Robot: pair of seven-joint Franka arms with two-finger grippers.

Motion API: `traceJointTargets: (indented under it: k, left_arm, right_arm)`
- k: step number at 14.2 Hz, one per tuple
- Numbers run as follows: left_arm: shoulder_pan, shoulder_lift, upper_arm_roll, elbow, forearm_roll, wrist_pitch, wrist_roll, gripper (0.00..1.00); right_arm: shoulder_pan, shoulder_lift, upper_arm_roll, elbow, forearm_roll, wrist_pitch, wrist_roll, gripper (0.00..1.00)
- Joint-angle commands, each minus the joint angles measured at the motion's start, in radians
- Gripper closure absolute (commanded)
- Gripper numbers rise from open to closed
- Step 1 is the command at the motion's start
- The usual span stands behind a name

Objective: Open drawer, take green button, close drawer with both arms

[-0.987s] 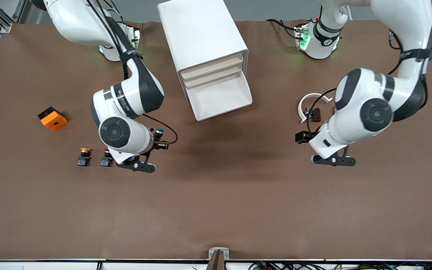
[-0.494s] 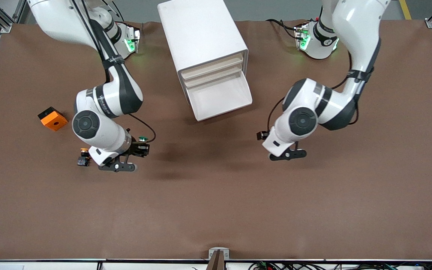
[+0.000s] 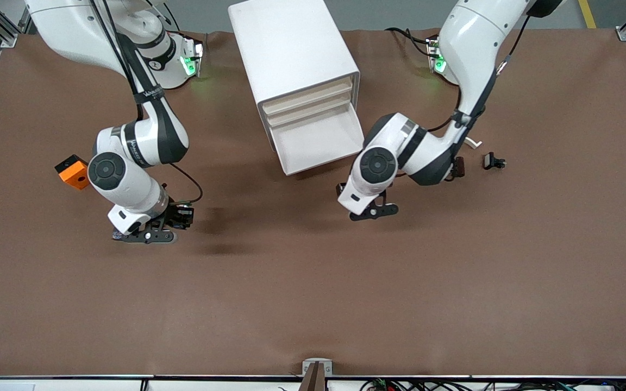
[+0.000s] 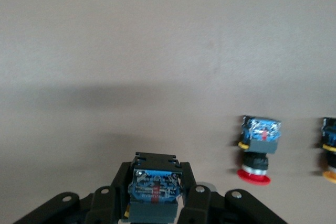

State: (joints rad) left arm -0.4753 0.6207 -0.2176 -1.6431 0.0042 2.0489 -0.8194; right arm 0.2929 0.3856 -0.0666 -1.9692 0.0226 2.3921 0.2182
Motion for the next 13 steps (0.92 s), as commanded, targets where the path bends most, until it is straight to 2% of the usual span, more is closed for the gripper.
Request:
traceJointTargets:
  k: [1,4,8,10,13]
  left_arm:
    - [-0.043,0.028,0.003,0.009,-0.012,0.007,-0.021,0.00]
    - [-0.077,0.031,-0.002,0.006,-0.023,0.002,-0.056,0.00]
    - [-0.089,0.036,-0.035,0.003,-0.134,-0.003,-0.066,0.00]
    - [-0.097,0.036,-0.042,0.003,-0.145,-0.007,-0.066,0.00]
    - [-0.134,0.036,-0.052,0.000,-0.171,-0.009,-0.066,0.00]
  right_arm:
    - [-0.027,0.001,0.013,-0.037,-0.023,0.048,0.009,1.00]
    - [-0.028,0.039,-0.012,-0.037,-0.026,0.087,0.009,1.00]
    - [-0.012,0.094,-0.013,-0.036,-0.026,0.146,0.010,1.00]
    - [0.008,0.128,-0.016,-0.034,-0.029,0.179,0.044,1.00]
    - [0.035,0.156,-0.027,-0.011,-0.130,0.180,0.143,1.00]
